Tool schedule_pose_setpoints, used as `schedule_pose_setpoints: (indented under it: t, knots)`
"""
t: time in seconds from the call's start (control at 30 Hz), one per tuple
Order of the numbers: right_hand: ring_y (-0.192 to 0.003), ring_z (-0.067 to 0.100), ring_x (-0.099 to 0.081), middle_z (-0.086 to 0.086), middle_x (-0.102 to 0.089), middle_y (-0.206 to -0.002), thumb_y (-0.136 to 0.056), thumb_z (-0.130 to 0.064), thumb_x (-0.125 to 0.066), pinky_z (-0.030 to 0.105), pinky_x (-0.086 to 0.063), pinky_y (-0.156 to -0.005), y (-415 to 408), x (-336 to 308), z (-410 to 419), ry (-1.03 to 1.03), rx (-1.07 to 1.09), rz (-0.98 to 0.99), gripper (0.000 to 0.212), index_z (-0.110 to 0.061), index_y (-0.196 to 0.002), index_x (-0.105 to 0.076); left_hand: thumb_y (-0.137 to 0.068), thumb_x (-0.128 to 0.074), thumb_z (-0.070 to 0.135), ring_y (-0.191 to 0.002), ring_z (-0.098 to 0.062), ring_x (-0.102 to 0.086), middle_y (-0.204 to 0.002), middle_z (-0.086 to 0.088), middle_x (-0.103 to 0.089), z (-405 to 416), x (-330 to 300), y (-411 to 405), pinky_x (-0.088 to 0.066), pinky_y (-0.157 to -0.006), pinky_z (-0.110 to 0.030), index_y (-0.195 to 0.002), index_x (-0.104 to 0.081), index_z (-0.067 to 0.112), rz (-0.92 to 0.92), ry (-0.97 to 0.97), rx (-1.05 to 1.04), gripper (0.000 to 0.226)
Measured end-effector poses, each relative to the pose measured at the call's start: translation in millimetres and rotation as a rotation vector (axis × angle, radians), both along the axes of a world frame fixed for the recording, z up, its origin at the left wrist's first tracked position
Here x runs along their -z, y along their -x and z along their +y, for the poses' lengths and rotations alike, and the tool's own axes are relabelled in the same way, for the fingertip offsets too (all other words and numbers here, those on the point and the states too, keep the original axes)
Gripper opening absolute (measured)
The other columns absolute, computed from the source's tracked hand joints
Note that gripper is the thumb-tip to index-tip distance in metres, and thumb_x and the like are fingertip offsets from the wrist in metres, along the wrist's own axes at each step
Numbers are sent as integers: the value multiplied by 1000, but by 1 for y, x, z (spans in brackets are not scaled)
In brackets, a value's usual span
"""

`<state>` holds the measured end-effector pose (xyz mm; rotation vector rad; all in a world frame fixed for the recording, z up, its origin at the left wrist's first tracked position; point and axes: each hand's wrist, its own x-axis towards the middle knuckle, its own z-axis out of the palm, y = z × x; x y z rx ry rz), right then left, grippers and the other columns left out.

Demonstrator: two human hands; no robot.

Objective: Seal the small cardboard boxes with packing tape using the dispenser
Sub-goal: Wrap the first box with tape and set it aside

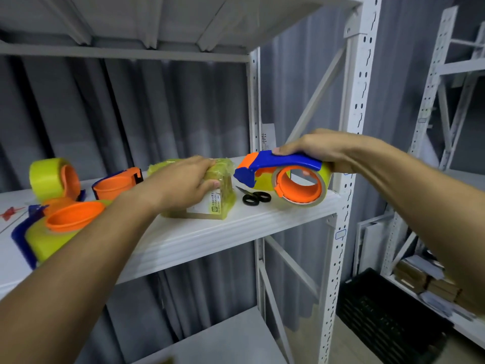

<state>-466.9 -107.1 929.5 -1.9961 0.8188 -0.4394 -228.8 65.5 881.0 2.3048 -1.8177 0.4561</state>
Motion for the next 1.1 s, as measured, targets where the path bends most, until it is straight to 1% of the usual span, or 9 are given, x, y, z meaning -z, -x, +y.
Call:
schedule_pose_setpoints:
  t: [0.1, 0.23, 0.43, 0.57, 0.7, 0.8, 0.9, 0.97, 1.1]
  knots:
    - [-56, 18, -66, 9, -77, -81, -78, -48, -80, 28, -56, -56, -8, -9, 0, 52, -4, 98, 46, -8, -98, -72, -101, -37, 56, -144, -23, -38, -164, 4, -28, 0, 4, 0, -34, -115, -38, -157, -25, 22, -82, 12, -1, 67]
    - [-61, 22, -68, 9, -77, -81, -77, -47, -81, 34, -57, -67, -24, -17, 4, 150, 17, 192, 46, -9, -99, -71, -100, -35, 57, -147, -20, -34, -162, 6, -32, 2, 9, -2, -28, -119, -37, -159, -19, 29, -97, 42, 37, 67]
    - [-51, 19, -67, 4, -74, -66, -80, -43, -77, 29, -57, -59, -55, -31, 22, 373, 49, 313, 29, -15, -79, -70, -105, -40, 44, -147, -16, -32, -159, 10, -36, 2, 6, 2, -27, -120, -41, -157, -30, 32, 35, 74, 70, 54]
    - [-65, 21, -56, 0, -55, -77, -87, -47, -69, 29, -44, -55, -84, -16, 40, 789, 31, 583, 33, -17, -80, -59, -105, -39, 42, -144, -17, -37, -157, 10, -41, 2, 8, 7, -30, -117, -40, -155, -33, 36, 37, 109, 99, 51]
    - [-61, 17, -53, -1, -54, -74, -85, -49, -69, 26, -38, -49, -89, -12, 34, 783, 71, 566, 37, -18, -71, -55, -104, -37, 46, -141, -17, -40, -155, 11, -44, 1, 10, 6, -32, -114, -38, -154, -35, 37, 35, 116, 104, 50]
    - [-65, 20, -61, 2, -61, -77, -79, -53, -73, 28, -41, -51, -83, -17, 28, 699, 120, 490, 37, -19, -75, -59, -92, -34, 61, -124, -22, -55, -137, 6, -62, 0, 12, 9, -42, -96, -38, -142, -48, 38, 47, 177, 74, 57]
    - [-65, 20, -64, 2, -64, -77, -76, -53, -76, 27, -44, -51, -76, -16, 24, 648, 156, 441, 37, -19, -78, -61, -88, -33, 74, -98, -22, -64, -103, 10, -72, -5, 17, 18, -46, -80, -37, -108, -62, 38, 111, 339, -24, 51]
    - [-65, 21, -64, 1, -64, -76, -77, -53, -76, 27, -45, -51, -71, -15, 23, 622, 176, 418, 38, -18, -77, -61, -89, -38, 74, -88, -20, -64, -85, 12, -72, -11, 17, 26, -49, -83, -39, -91, -62, 37, 184, 446, -67, 44]
    - [-69, 22, -64, 3, -65, -80, -78, -53, -76, 28, -45, -53, -57, -20, 25, 562, 189, 400, 38, -19, -79, -59, -89, -53, 63, -76, -17, -59, -65, 10, -67, -22, 18, 33, -40, -105, -48, -82, -67, 32, 267, 572, -121, 35]
